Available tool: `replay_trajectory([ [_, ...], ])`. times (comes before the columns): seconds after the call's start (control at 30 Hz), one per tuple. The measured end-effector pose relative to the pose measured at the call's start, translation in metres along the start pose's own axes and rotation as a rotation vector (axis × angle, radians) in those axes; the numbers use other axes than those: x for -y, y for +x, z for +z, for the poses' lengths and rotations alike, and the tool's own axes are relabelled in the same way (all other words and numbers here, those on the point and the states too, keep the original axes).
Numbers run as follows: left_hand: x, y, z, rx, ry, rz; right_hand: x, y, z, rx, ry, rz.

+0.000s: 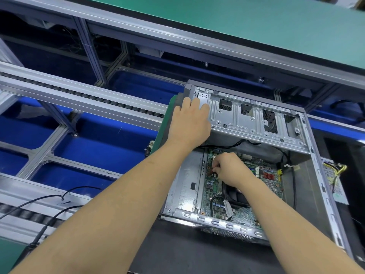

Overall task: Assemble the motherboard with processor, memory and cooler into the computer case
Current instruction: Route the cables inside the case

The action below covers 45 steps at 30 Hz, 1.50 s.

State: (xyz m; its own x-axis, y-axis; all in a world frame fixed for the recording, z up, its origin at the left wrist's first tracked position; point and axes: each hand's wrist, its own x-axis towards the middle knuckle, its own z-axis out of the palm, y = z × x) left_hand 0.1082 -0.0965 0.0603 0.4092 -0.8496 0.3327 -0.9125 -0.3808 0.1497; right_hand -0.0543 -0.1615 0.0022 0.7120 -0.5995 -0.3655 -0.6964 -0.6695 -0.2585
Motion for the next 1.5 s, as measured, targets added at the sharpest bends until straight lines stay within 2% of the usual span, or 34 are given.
replay_trajectory([
  [0.6, 0.0, 0.0, 0.0, -0.015, 0.012, -0.002, 0.009, -0.002, 0.001, 0.057, -0.077, -0.045],
  [1.5, 0.001, -0.001, 0.002, -0.03, 0.009, 0.0, 0.011, -0.002, 0.001, 0.055, -0.158, -0.042],
])
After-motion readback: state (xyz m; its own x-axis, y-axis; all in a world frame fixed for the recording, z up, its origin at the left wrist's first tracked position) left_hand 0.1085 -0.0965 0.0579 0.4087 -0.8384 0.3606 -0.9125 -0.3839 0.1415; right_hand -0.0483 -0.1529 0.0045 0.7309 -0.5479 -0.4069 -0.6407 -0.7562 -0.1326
